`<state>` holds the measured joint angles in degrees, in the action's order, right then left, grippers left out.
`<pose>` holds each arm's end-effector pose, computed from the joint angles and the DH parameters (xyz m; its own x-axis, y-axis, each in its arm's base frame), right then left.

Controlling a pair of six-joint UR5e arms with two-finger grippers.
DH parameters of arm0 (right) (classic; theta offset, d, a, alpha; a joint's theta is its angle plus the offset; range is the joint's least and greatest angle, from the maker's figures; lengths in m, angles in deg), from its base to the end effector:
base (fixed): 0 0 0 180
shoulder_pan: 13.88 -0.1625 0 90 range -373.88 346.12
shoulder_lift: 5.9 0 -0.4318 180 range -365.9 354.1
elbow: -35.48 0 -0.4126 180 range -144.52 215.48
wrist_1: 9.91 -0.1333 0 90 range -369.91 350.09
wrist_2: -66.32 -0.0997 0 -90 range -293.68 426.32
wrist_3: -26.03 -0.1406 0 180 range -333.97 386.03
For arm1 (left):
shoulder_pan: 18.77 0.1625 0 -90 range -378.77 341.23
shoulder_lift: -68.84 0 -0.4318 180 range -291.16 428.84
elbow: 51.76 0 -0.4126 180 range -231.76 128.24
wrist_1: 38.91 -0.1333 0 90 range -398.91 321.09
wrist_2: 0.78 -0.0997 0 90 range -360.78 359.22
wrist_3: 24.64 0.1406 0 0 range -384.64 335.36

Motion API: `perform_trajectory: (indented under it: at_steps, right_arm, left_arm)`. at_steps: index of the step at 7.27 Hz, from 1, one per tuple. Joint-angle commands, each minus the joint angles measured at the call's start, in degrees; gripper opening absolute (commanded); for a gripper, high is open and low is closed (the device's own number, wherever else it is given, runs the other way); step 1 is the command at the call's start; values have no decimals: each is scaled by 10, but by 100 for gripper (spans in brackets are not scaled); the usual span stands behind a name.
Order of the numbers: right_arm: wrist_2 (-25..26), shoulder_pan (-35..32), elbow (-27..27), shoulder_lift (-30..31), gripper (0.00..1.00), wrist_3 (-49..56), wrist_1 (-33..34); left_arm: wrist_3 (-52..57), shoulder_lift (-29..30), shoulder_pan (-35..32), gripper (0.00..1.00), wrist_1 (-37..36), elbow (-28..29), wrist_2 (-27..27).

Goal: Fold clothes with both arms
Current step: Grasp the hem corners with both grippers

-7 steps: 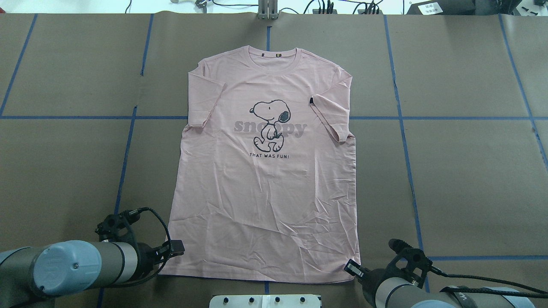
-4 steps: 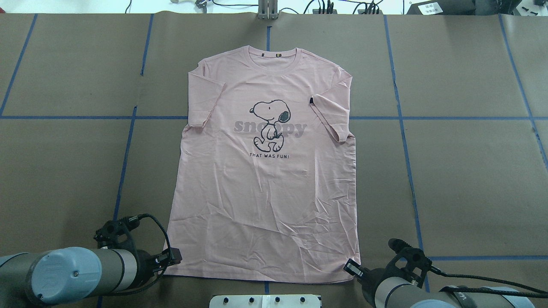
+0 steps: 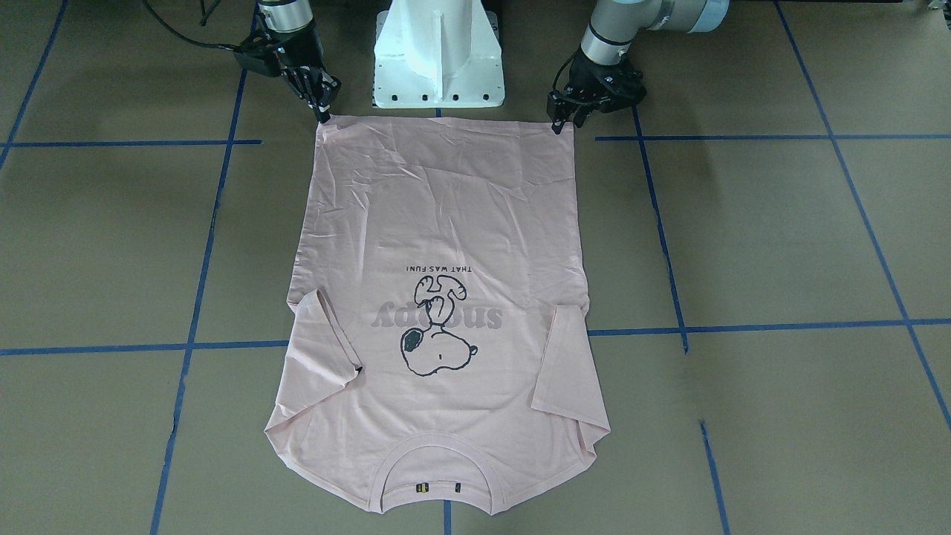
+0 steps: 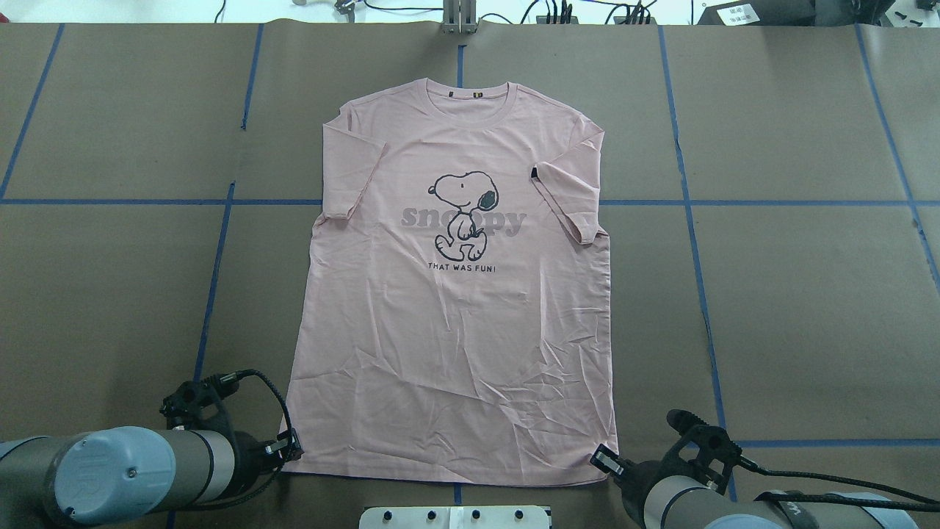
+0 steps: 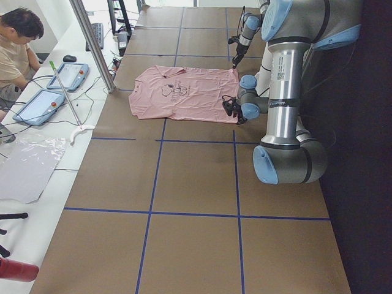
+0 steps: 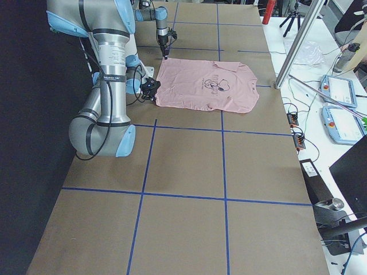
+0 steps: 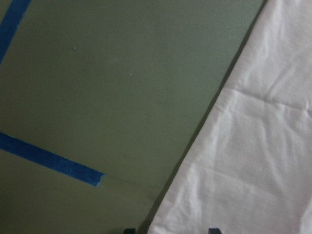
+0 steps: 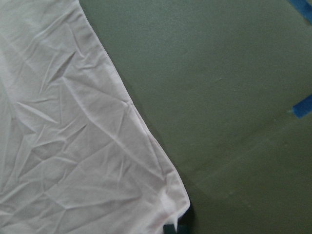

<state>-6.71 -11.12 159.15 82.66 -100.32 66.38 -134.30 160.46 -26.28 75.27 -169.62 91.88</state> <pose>-0.5230 -0.1493 0.3704 0.4269 0.5470 0.7201 -0.5294 0.7968 -0.2913 0.5224 -0.1967 0.3940 0.5218 -0.4078 -0.7493 0.2857 0.9112 -0.2969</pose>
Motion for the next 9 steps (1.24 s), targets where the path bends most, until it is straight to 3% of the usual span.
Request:
perform_trajectory:
  at_steps: [1,2,4,5,7,9]
  right_arm:
    - [-1,0,0,-1,0,0,0]
    - [-1,0,0,-1,0,0,0]
    - [-1,0,2,3,0,0,0]
    - [-3,0,10,6,0,0,1]
    - [-34,-8,110,68,0,1,7]
    - [-105,-98,127,71,0,23,7]
  left_arm:
    - [-1,0,0,6,0,-2,0]
    - [-1,0,0,0,0,0,0]
    - [-2,0,0,0,-1,-16,2]
    - [-33,1,14,0,-11,-53,2]
    - [-55,6,43,0,-112,-160,6]
    - [-60,15,32,0,-127,-156,6]
